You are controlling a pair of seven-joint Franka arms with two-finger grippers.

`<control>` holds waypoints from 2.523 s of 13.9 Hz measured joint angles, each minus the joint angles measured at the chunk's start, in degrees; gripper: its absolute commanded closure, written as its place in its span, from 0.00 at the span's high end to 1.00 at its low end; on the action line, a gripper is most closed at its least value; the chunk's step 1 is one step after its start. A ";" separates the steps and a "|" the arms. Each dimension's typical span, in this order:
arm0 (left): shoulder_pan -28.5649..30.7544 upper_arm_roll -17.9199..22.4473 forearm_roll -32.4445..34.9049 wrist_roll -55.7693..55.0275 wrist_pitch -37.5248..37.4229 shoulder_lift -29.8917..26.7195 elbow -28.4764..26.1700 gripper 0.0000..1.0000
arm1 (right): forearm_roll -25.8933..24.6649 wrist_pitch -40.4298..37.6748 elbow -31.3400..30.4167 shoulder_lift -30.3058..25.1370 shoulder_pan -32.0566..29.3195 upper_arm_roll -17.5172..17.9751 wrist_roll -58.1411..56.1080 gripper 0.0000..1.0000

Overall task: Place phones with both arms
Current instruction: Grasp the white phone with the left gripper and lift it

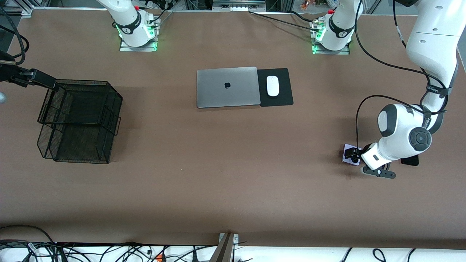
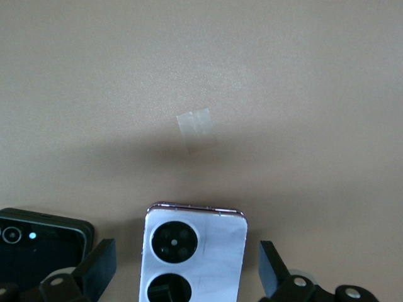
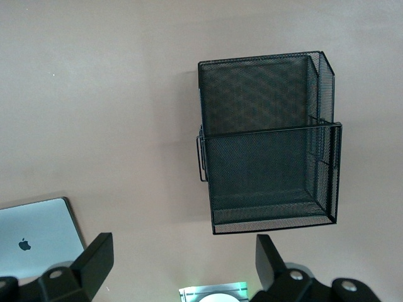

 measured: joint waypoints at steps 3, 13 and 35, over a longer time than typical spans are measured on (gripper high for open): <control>0.18 0.06 0.00 -0.48 3.55 -0.01 -2.52 1.00 | 0.00 0.00 0.00 0.00 0.00 0.00 0.00 1.00; 1.25 0.84 0.01 -1.91 8.97 -0.53 -7.18 1.00 | 0.00 -0.01 0.00 0.00 0.00 0.00 0.00 1.00; -9.88 0.43 6.30 -24.95 -2.32 -3.64 -1.76 0.48 | 0.00 -0.02 0.00 0.00 0.00 0.00 0.00 1.00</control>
